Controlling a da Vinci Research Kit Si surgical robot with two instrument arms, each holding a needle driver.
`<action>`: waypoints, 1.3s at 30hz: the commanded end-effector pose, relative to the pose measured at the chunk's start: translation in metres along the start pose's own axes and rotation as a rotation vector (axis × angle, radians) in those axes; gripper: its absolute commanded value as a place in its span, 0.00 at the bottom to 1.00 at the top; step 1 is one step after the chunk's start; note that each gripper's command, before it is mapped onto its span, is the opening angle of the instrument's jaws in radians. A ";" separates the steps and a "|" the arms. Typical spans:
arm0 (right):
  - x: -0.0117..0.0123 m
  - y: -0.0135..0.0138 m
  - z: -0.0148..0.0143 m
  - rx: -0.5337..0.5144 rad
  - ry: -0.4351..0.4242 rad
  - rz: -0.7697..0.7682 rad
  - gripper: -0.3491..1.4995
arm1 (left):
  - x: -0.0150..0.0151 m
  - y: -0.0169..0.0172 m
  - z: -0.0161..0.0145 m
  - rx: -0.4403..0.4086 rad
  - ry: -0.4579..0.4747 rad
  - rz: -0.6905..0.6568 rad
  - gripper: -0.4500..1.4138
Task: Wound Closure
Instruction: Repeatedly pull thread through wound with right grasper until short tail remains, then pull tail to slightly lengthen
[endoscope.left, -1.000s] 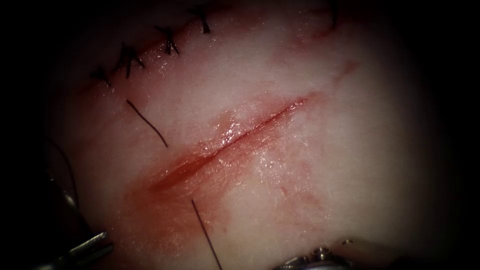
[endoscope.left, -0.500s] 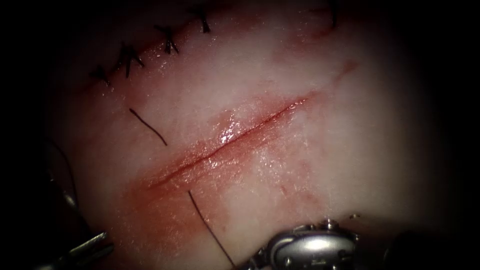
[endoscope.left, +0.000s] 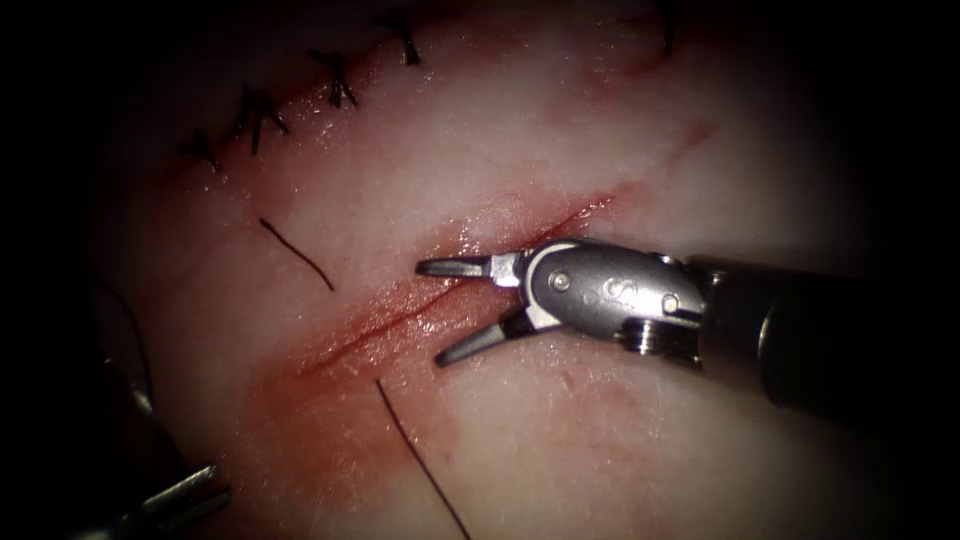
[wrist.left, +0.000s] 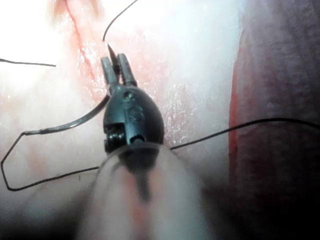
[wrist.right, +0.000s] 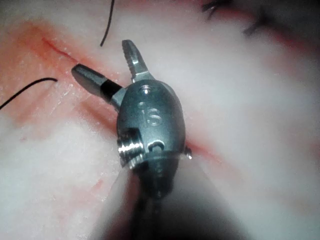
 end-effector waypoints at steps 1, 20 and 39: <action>0.0004 0.0004 0.0031 0.017 0.012 0.034 0.78 | -0.0004 0.0001 0.0008 0.001 0.001 0.001 0.00; -0.0016 0.0039 0.0129 0.017 0.043 0.239 0.79 | -0.0004 0.0001 0.0004 -0.001 0.003 -0.004 0.00; 0.0017 0.0026 0.0118 0.129 0.100 0.172 0.00 | -0.0004 0.0001 0.0005 0.000 0.002 -0.004 0.00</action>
